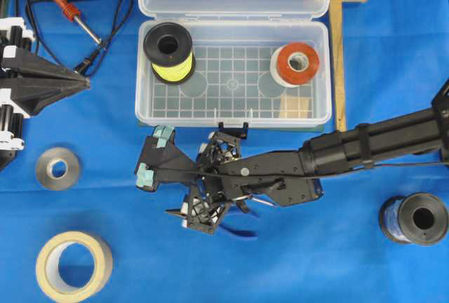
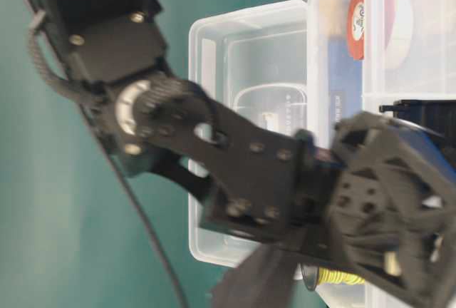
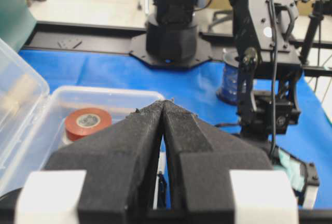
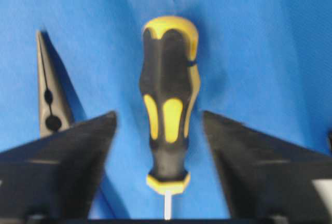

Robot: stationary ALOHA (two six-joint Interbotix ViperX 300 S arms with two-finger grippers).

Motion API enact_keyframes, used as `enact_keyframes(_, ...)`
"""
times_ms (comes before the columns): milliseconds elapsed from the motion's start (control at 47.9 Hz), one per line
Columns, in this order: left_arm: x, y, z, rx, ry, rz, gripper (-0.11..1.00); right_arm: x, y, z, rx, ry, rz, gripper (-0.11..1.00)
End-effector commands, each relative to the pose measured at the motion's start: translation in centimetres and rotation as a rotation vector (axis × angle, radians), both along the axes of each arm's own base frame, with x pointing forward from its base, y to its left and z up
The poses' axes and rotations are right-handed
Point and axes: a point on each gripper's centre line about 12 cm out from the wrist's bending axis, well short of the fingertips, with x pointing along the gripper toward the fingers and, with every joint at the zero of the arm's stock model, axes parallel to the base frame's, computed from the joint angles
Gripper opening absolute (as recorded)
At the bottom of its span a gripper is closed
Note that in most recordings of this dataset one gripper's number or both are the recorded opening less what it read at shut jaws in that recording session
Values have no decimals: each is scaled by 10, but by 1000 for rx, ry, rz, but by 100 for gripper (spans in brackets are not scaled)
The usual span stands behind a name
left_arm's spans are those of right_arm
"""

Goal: Pick the screwdriver from the toolbox among several items.
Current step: 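Lift the screwdriver out and carry it toward the table front, then lower the screwdriver onto the table, open the right gripper, withdraw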

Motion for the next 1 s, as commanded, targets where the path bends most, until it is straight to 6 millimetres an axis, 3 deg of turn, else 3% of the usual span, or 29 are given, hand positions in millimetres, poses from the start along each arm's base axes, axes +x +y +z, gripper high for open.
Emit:
enact_keyframes(0,1,1,6,0,-17,3,0,-5,0,57,-3,-82,7,78)
enact_keyframes(209,-2,0,8,1,-29,2,0,-46,-3,140,-112,-177,51,72)
enact_keyframes(376,-4,0,9,-2,-32,1,0,-100,-9,176,-227,-256,108,72)
enact_keyframes(752,-6,-2,8,-1,-26,-12,0,-224,-38,177,-261,-536,143,72)
enact_keyframes(982,-6,-4,5,-1,-17,-19,0,-287,-64,147,-267,-638,118,72)
